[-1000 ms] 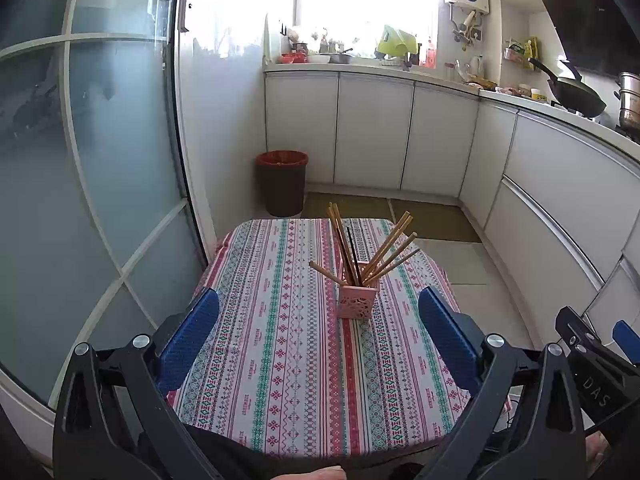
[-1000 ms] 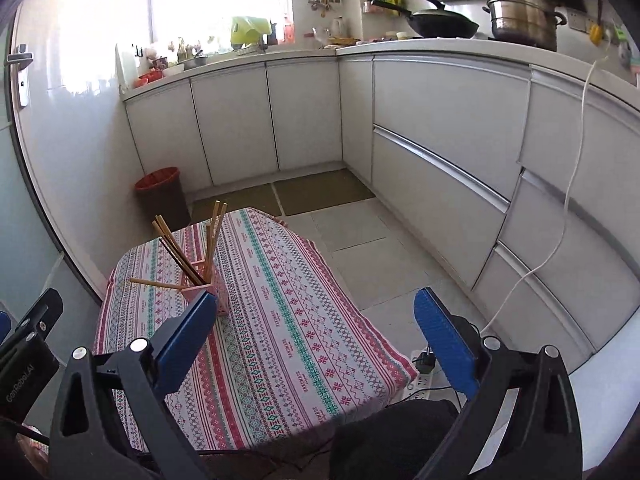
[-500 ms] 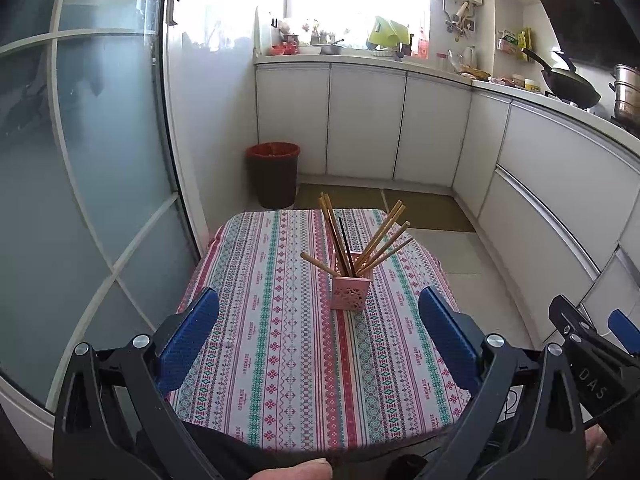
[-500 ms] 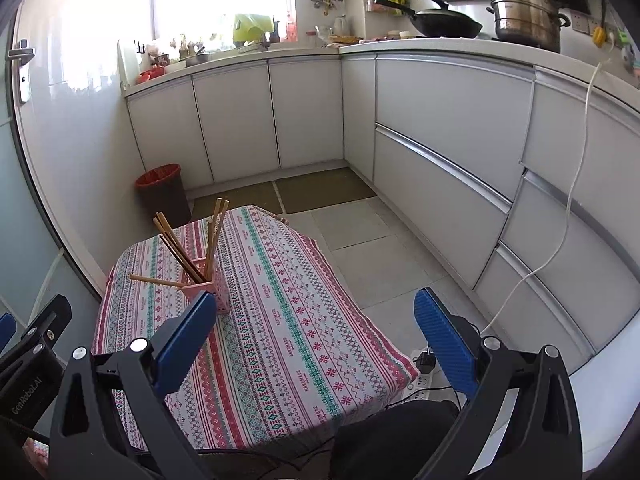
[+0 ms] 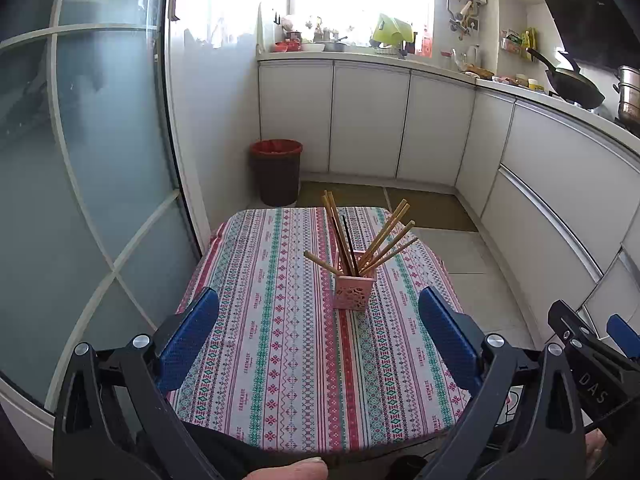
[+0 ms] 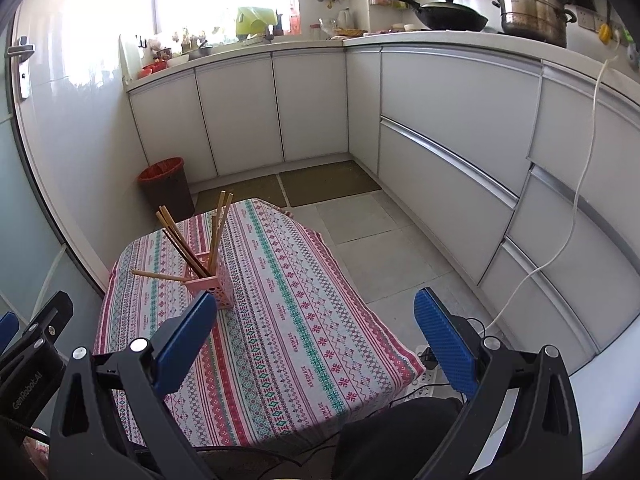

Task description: Organize utensils

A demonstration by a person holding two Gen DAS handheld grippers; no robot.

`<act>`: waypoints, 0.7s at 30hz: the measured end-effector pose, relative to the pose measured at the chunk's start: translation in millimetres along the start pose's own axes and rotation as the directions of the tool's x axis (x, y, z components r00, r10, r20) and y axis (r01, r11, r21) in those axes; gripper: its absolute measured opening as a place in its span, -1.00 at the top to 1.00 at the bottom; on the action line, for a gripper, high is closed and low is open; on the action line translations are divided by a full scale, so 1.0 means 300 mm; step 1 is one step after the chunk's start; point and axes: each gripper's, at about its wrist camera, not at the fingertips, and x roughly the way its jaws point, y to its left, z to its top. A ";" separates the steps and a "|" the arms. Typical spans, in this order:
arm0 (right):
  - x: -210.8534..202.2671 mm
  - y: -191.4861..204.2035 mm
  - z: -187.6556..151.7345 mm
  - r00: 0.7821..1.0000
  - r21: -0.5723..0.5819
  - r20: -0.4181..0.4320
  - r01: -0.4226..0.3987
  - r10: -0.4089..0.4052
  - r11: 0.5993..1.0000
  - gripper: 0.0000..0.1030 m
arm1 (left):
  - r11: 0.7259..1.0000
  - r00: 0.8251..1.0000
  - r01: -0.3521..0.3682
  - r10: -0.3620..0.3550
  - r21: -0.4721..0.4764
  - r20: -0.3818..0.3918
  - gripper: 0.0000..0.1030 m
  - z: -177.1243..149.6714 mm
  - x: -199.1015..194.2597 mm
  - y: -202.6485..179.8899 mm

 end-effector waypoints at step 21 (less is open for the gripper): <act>0.002 0.006 -0.004 1.000 0.002 -0.011 -0.016 0.016 1.000 -0.87 | 1.000 1.000 0.006 -0.006 -0.001 -0.016 -0.86 -0.003 0.014 0.001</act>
